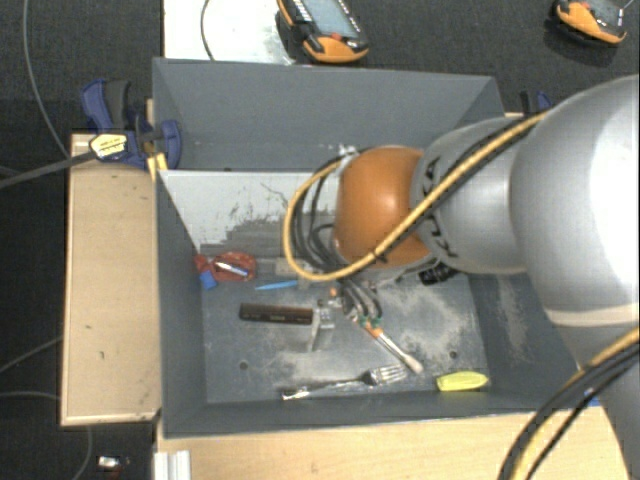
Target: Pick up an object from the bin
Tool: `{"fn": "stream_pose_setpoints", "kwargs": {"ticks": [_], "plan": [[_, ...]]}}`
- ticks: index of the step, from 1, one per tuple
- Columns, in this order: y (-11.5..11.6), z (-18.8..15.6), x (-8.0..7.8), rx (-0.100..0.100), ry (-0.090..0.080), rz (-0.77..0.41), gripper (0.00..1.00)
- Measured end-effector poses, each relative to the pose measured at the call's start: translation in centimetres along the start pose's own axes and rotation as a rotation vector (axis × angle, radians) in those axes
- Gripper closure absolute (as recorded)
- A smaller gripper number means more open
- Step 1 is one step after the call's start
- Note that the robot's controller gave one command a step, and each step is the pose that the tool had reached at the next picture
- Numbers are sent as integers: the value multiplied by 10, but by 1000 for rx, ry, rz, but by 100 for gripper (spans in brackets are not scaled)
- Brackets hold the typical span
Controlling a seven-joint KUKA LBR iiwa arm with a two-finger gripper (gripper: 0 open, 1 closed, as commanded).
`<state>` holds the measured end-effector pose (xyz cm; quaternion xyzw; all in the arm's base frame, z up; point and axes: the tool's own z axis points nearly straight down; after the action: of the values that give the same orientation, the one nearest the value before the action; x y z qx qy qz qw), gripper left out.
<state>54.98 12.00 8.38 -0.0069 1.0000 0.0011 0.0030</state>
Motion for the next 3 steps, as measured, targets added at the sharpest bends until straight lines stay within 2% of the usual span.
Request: {"fn": "stream_pose_setpoints", "kwargs": {"ticks": [1, 2, 3], "plan": [[59, 13, -15, 0, -8, 166, 100], [59, 13, -15, 0, -8, 167, 100], [12, -6, -6, 0, -5, 223, 100]]}}
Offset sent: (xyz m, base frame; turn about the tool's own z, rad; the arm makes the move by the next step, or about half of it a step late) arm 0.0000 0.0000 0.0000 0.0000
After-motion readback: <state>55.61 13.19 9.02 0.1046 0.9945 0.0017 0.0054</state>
